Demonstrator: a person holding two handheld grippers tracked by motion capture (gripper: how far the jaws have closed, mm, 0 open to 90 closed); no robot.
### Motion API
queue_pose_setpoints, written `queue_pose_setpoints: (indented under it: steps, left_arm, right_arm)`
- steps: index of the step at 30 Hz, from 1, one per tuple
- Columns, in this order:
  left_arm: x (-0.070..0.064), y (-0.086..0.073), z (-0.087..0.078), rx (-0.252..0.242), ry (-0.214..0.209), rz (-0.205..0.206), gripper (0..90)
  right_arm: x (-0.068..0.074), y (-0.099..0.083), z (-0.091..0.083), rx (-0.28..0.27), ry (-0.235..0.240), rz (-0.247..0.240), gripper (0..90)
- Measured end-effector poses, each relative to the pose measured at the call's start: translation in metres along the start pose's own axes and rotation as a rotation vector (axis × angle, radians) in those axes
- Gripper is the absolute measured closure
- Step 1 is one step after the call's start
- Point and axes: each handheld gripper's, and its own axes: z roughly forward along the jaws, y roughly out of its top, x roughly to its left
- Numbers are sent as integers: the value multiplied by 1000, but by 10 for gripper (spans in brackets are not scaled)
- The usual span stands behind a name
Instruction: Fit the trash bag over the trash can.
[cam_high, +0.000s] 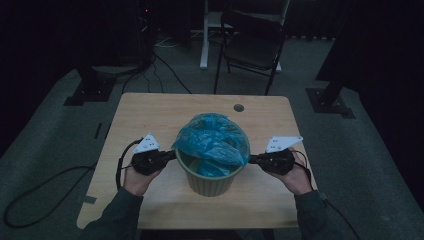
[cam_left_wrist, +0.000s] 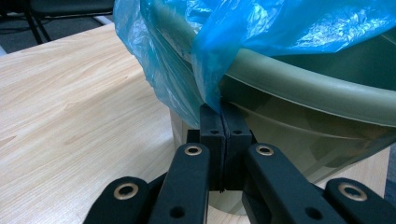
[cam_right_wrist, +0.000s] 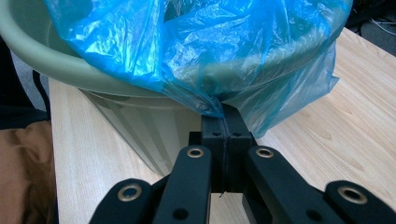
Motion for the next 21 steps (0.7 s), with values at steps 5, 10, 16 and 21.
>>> queue_pose_setpoints:
  steps: [5,10,16,21]
  left_arm:
    - [0,2,3,-2,7,-3,900]
    - [4,3,8,-5,10,-11,900]
    - [4,-2,0,0,45,8,886]
    - [5,-4,-4,-5,58,9,855]
  right_arm:
    - [-3,-1,3,-6,-25,22,900]
    - [-9,0,6,-12,-51,43,900]
    - [-15,-4,7,-30,-46,67,900]
    - [-15,-5,5,-33,-48,69,900]
